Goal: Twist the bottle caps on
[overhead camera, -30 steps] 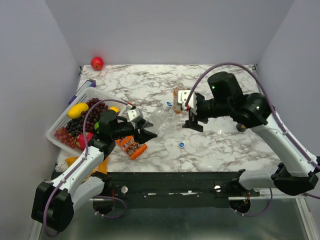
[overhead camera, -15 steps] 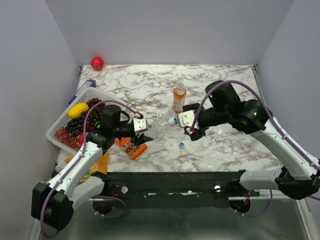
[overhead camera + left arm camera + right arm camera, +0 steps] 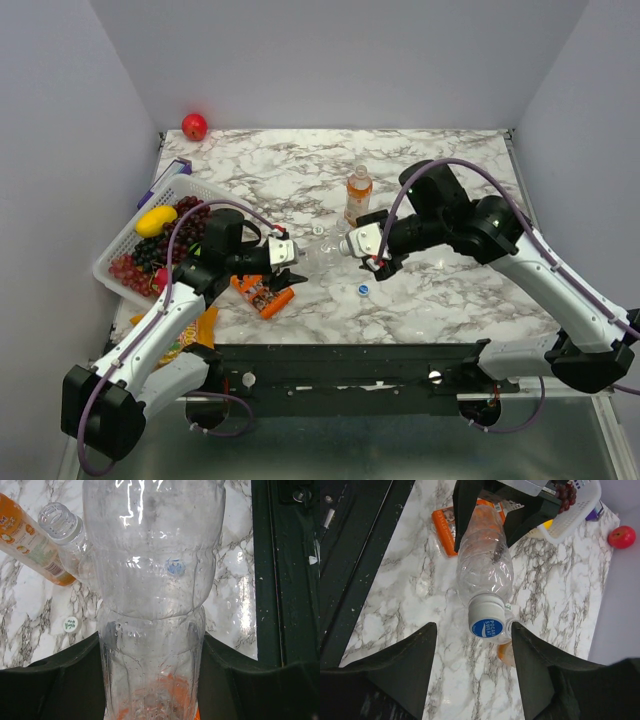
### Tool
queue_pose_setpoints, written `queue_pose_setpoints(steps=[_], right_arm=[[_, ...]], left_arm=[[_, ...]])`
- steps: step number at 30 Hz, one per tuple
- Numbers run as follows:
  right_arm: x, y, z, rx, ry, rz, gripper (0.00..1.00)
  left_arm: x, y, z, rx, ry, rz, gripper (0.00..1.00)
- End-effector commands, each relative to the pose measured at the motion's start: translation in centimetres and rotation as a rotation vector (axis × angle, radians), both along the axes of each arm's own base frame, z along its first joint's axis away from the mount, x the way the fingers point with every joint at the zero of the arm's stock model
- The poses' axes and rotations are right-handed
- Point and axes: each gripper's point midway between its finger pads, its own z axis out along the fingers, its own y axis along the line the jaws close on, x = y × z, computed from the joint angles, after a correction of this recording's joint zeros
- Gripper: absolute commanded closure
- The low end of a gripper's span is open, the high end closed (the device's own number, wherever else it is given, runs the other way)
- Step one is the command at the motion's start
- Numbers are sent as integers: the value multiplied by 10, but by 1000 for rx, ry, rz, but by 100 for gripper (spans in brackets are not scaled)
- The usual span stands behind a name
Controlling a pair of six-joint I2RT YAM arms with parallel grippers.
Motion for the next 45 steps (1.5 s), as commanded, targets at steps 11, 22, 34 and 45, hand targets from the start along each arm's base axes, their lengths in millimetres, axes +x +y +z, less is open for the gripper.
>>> queue_pose_setpoints(steps=[11, 22, 34, 45], right_arm=[[1, 15, -13, 3, 54, 15, 46], [9, 32, -36, -71, 447, -228, 87], [10, 61, -25, -30, 1504, -554, 100], [69, 26, 57, 286, 753, -366, 29]], left_arm=[[-1, -7, 19, -35, -46, -30, 100], [30, -2, 40, -80, -203, 162, 100], [58, 26, 43, 8, -453, 497, 100], [6, -5, 16, 25, -178, 200, 100]])
